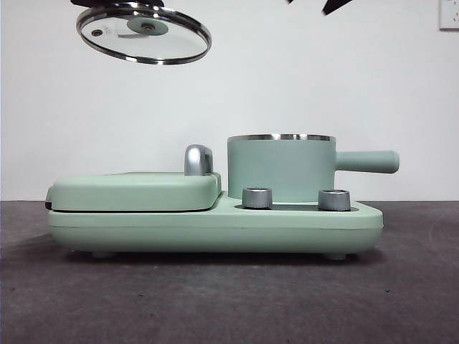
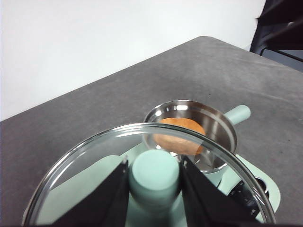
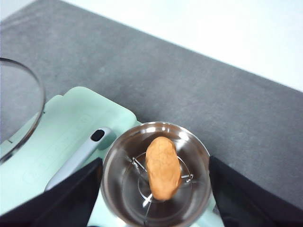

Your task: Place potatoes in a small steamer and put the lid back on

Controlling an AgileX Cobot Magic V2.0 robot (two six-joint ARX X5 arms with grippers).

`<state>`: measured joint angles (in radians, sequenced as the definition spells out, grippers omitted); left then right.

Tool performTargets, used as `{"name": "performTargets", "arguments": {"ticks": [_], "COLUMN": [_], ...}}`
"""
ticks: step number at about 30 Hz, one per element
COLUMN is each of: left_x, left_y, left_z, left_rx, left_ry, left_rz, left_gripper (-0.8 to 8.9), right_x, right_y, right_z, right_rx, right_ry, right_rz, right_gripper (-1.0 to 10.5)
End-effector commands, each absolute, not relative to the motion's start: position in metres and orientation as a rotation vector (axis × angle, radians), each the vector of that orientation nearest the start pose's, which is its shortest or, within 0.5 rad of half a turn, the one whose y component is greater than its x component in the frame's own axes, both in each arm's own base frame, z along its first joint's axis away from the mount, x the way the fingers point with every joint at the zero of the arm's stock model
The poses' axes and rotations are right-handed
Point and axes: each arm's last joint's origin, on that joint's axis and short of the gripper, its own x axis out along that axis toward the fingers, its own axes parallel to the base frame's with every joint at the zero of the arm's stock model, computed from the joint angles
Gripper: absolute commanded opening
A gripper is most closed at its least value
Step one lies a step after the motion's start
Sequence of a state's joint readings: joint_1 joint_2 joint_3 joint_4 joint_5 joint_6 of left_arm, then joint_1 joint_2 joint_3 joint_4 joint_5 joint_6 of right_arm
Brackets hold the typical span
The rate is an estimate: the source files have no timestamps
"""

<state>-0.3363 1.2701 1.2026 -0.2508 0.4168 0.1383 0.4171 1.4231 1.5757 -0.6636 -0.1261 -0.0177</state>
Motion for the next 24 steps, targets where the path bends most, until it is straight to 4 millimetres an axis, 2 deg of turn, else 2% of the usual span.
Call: {"name": "performTargets", "arguments": {"ticks": [1,6,15,24], "left_x": [0.259,0.257,0.256,0.269], "left_y": [-0.105,-0.111,-0.127,-0.157], "left_z": [0.38,0.381,0.381,0.37], "left_rx": [0.124,0.123,0.13,0.135], "left_ry": [0.211,0.193,0.154,0.101], "left_rz": [-0.79,-0.834,-0.887,-0.956], "left_gripper": [0.09,0.09,0.09,0.09], "right_x": [0.253,0.214,0.155,0.109], "right_y": [0.117,0.099,0.076,0.055], "right_z": [0.405,0.378,0.332,0.317], "right_rx": [-0.072,-0.021,-0.012,-0.022], "right_ry": [0.463,0.384,0.362,0.273], "right_rz": [0.518,0.506,0.478,0.447], "right_gripper": [3.5,3.5,3.5,3.3]}}
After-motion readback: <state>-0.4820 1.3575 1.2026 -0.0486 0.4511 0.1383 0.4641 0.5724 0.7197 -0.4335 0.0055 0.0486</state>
